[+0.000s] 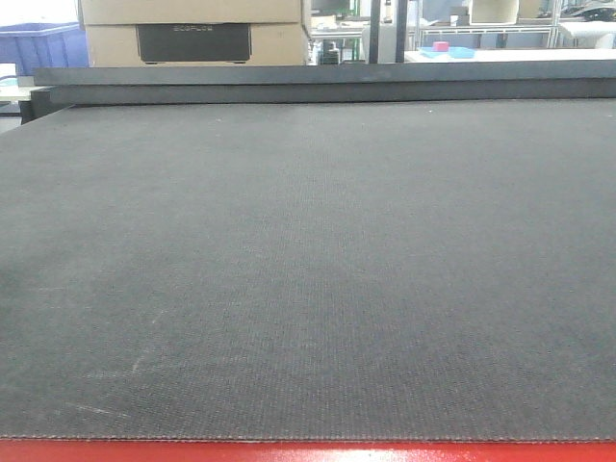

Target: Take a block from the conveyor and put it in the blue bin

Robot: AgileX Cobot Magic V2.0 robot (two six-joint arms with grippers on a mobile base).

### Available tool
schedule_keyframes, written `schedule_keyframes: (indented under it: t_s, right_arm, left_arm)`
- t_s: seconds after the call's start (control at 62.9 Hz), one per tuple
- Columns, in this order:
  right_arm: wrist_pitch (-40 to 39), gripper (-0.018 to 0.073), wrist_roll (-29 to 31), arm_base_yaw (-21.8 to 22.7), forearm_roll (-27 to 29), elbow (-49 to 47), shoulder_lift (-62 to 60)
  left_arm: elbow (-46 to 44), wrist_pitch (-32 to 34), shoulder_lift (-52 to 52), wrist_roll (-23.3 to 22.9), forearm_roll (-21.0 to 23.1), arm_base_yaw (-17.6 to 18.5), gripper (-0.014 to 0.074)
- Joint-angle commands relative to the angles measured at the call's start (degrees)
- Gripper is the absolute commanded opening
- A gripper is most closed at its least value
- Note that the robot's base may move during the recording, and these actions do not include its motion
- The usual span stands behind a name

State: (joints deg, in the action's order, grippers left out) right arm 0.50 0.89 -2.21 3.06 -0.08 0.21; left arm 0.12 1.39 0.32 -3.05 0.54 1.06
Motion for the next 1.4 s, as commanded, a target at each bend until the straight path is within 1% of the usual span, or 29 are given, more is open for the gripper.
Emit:
schedule_keyframes:
  t_s: [0.0,0.985,1.144,1.239,1.382]
  right_arm:
    - [-1.4,-0.0168,0.0,0.3,-0.4,0.1,-0.2]
    - [-1.6,-0.0168,0.0,0.3,-0.4,0.1,-0.2]
    - [-6.0,-0.0168,0.0,0.3,-0.4,0.1,-0.2]
    - [-9.5,-0.0168,0.0,0.3,-0.4,0.1,-0.2]
    - [-14.8,-0.0168,0.0,0.3,-0.3,0.1,-0.2]
  left_arm:
    - [-0.1,0.6,-0.3,0.2,0.4,-0.1,-0.0111]
    - [-0.1,0.6,-0.3,0.2,0.4,-0.1,-0.0111]
    - [-0.1,1.6,-0.3,0.2,0.2,-0.1,-0.0111]
    - [-0.1,3.4,-0.3,0.2,0.5,-0.1,-0.0111]
    - [-0.1,10.8,-0.3,0.2,0.4,-0.1,-0.0111]
